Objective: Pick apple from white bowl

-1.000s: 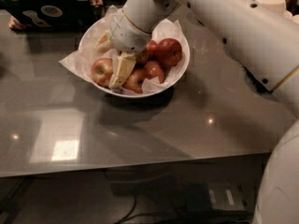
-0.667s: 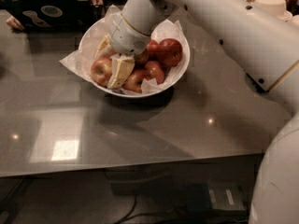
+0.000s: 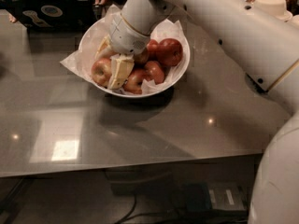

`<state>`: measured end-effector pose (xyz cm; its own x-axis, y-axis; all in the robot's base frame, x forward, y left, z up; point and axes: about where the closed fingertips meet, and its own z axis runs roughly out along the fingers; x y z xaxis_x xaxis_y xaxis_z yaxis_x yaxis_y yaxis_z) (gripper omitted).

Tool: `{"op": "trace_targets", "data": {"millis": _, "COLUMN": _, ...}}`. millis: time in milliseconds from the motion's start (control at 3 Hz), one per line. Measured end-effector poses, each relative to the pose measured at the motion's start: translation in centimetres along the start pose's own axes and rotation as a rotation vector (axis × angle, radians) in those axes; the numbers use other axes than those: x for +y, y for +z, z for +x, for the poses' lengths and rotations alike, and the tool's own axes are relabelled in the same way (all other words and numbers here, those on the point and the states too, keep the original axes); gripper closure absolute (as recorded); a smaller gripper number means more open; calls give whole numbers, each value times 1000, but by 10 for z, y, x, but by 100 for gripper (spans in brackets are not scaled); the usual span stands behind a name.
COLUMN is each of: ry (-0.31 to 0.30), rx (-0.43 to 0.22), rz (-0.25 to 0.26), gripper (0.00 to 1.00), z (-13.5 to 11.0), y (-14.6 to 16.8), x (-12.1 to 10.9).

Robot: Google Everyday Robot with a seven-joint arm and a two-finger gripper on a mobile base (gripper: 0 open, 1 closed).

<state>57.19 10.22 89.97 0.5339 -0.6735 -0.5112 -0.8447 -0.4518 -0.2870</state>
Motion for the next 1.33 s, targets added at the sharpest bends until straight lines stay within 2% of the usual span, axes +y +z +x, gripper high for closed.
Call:
{"op": "trace_targets", "data": {"millis": 333, "ry": 0, "rx": -15, "rz": 9, "gripper": 100, "z": -1, "y": -1, "x": 2}}
{"op": "trace_targets", "data": {"millis": 667, "ry": -16, "rx": -75, "rz": 74, "gripper": 100, "z": -8, "y": -20, "x": 4}}
{"op": "trace_targets", "data": {"millis": 1333, "ry": -54, "rx": -183, "rz": 265, "gripper": 100, "z": -22, "y": -88, "x": 8}}
